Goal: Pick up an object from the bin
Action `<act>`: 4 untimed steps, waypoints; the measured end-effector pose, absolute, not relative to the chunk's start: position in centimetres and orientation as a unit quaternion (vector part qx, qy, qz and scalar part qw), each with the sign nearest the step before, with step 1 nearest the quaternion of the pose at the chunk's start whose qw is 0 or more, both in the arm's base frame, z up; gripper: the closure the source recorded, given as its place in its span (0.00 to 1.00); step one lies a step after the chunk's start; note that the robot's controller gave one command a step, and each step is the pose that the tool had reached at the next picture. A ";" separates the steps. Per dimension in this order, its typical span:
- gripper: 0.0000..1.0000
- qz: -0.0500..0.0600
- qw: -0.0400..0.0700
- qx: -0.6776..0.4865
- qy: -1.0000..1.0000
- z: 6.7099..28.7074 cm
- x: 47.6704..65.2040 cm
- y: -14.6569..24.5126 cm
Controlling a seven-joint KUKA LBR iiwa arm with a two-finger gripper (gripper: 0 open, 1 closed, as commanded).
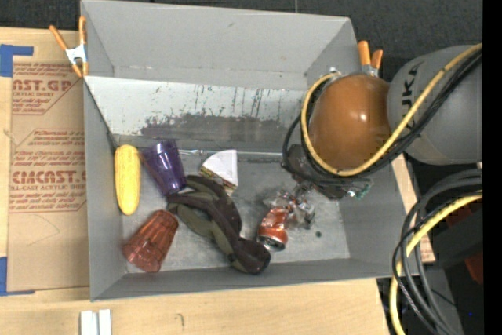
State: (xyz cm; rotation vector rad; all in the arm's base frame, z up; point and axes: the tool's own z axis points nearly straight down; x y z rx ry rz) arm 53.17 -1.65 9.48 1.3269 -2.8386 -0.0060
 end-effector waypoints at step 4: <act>1.00 0.000 -0.001 0.423 -0.906 13.0 53.4 -1.5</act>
Offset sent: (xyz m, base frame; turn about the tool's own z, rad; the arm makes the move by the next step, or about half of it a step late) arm 0.0002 0.0000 0.0356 0.0000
